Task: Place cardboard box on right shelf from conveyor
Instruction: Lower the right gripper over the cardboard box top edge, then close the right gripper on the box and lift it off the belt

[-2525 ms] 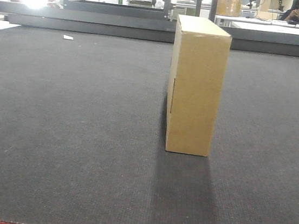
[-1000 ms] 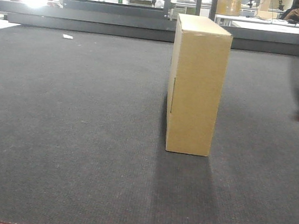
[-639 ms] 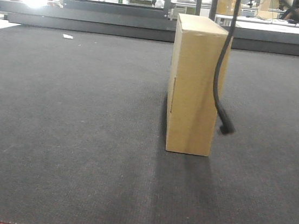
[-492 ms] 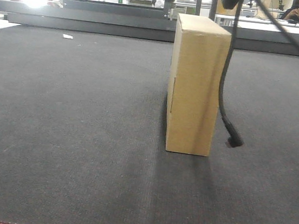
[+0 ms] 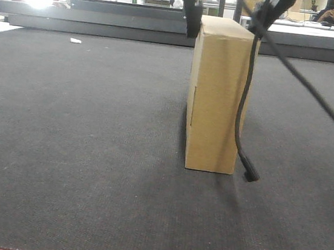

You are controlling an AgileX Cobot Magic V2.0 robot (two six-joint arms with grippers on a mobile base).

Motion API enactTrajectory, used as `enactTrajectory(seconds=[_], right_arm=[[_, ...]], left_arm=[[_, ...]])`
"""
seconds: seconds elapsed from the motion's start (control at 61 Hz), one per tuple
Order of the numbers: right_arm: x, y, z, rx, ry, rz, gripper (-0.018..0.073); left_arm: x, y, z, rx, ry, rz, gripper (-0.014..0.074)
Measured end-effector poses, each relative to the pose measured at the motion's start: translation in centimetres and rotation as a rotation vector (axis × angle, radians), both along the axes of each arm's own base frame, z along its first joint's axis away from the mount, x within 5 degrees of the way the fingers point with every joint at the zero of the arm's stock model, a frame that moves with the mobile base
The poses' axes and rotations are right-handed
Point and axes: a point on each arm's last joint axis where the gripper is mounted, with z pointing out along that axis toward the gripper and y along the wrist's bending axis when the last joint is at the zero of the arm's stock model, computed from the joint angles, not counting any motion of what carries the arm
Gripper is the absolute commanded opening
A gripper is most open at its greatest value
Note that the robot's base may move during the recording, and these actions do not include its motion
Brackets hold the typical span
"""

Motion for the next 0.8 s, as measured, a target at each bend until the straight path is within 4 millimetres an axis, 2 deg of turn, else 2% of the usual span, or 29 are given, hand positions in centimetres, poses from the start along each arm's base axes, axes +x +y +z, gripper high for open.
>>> enactTrajectory(seconds=[0.098,0.23,0.279,0.508,0.656,0.803], right_arm=[[0.3,0.2,-0.8,-0.008,0.011,0.002,0.0444],[0.5,0.3,-0.9,-0.013,0.007,0.016,0.0217],[0.5,0.3,-0.8,-0.014,0.005,0.02,0.0173],[0.6,0.1,-0.4,-0.035,-0.015,0.085,0.0164],[0.0,-1.4,2.2,-0.045,-0.064,0.168,0.0164],[-1.9,-4.2,5.5,-0.073,-0.13,0.23,0.0164]], left_arm=[[0.0,0.0,0.0,0.0,0.0,0.0,-0.0116],[0.0,0.0,0.0,0.0,0.0,0.0,-0.0116],[0.0,0.0,0.0,0.0,0.0,0.0,-0.0116],[0.0,0.0,0.0,0.0,0.0,0.0,-0.0116],[0.0,0.0,0.0,0.0,0.0,0.0,-0.0116],[0.0,0.0,0.0,0.0,0.0,0.0,-0.0116]])
